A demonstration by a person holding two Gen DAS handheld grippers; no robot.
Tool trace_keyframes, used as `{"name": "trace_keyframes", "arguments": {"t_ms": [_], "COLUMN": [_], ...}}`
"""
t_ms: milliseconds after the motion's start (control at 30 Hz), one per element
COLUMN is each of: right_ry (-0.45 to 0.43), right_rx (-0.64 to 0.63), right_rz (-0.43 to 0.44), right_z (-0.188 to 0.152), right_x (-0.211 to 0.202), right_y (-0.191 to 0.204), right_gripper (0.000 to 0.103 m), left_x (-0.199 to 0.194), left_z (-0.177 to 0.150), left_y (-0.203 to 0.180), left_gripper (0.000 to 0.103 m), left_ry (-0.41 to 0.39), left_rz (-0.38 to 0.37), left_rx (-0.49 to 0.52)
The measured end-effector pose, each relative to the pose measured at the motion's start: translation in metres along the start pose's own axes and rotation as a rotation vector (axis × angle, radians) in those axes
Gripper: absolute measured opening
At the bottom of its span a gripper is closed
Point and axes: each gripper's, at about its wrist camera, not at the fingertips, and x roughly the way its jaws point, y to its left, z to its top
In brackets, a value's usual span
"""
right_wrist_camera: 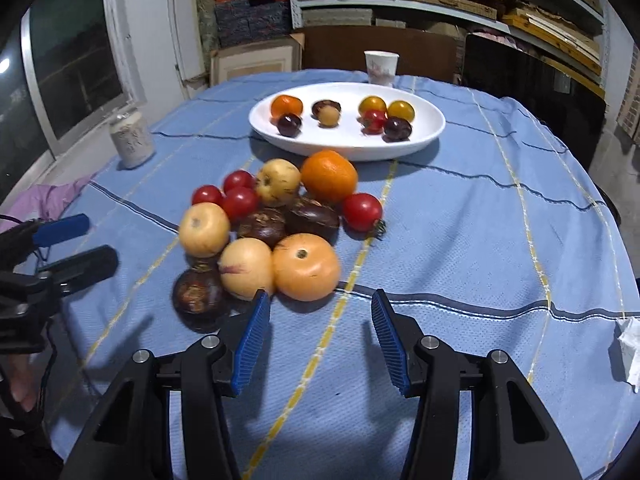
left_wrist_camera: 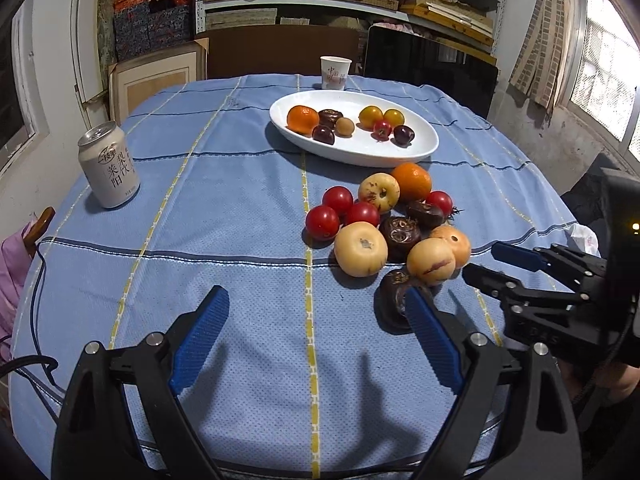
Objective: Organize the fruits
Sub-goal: 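Return to the fruit pile and grasp a tan round fruit with the right tool, then grasp a dark mangosteen with the left tool while the right tool holds the tan fruit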
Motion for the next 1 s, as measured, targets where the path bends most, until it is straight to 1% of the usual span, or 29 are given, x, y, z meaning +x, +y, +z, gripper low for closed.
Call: {"name": "trace_keyframes", "arguments": {"t_ms": [300, 367, 400, 500, 567, 667, 767, 867, 1000], "right_ry": [0.026, 0.03, 0.04, 0.034, 0.03, -0.021, -0.041, -0.041, -0.05], "right_rx": [-0.015, -0.016, -0.013, -0.03, -0.016, 0.0, 0.026, 0.019, -0.019], "right_rz": [0.023, 0.033, 0.044, 0.024, 0.02, 0.015, 0.038, 0.057, 0.052], "right_z": [0.018, 0.02, 0.02, 0.017, 0.012, 0.002, -0.011, -0.025, -0.042], "right_x": [0.02, 0.024, 0.027, 0.022, 0.014, -0.011, -0.034, -0.049, -0.062], "right_y": [0.005, 0.006, 0.007, 0.011, 0.009, 0.003, -0.006, -0.007, -0.001], "right_gripper": [0.053, 0.048, 0.044, 0.043, 0.043, 0.043, 0.043, 0.043, 0.043], "left_x": [0.008, 0.009, 0.009, 0.011, 0.012, 0.016, 0.022, 0.03, 0.04], "left_z": [0.0, 0.0, 0.0, -0.001, -0.002, -0.006, -0.007, -0.007, -0.006], "left_y": [-0.007, -0.007, -0.006, -0.007, -0.012, -0.025, -0.04, -0.051, -0.058], "left_gripper": [0.087, 0.087, 0.087, 0.087, 0.087, 0.087, 0.087, 0.087, 0.087], "left_ry": [0.016, 0.014, 0.015, 0.025, 0.037, 0.047, 0.055, 0.069, 0.082], "left_rz": [-0.02, -0.017, -0.018, -0.023, -0.032, -0.033, -0.029, -0.032, -0.024], "left_rx": [0.008, 0.004, 0.002, 0.008, 0.027, 0.081, 0.122, 0.136, 0.139]}}
